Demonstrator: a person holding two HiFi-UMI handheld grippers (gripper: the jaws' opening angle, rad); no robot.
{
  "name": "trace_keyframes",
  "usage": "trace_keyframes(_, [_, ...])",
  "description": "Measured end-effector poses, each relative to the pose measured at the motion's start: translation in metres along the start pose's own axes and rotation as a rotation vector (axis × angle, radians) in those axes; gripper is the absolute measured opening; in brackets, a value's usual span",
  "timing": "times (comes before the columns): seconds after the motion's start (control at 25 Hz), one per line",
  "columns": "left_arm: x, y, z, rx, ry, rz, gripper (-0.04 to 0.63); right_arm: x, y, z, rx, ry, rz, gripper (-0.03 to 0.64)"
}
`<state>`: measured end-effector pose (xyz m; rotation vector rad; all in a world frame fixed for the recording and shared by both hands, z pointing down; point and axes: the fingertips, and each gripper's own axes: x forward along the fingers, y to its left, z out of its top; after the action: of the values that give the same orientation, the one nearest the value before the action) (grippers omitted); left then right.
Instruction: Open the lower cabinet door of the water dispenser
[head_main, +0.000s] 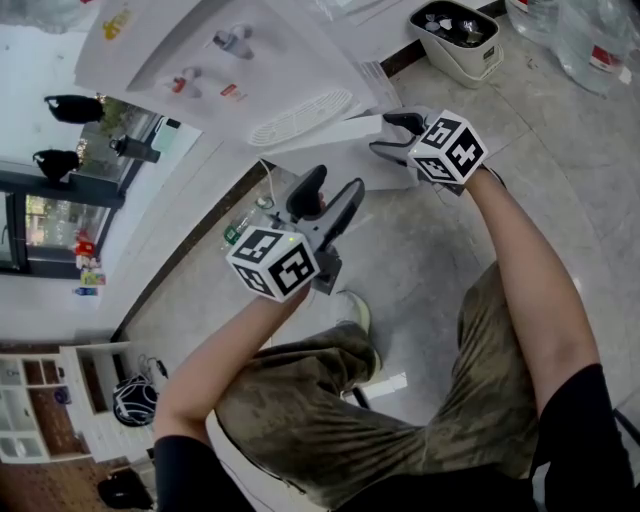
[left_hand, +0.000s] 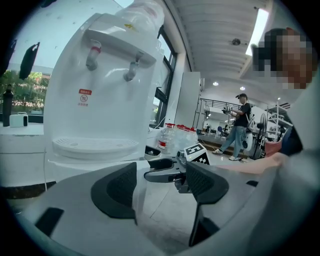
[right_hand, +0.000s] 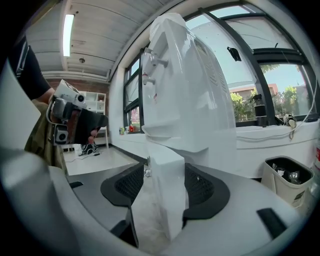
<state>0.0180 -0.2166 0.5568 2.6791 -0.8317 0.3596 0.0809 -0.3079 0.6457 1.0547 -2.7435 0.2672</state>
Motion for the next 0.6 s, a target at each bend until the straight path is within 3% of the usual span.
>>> trace_keyframes(0.24, [-0.003, 0.013, 0.015, -0.069, -0.025, 0.058, 0.285, -0.001, 0.012, 0.003, -0.016, -0.005, 0.053, 0.233])
trace_keyframes(0.44, [-0.003, 0.004, 0.016, -0.003, -0.017, 0.046, 0.285, 0.001, 0.033, 0.0, -0.057, 0.016, 0.138, 0.186])
trace_keyframes(0.6, [-0.005, 0.008, -0.002, -0.036, 0.03, 0.058, 0.285, 0.002, 0.047, -0.003, -0.043, 0.025, 0.209, 0.186])
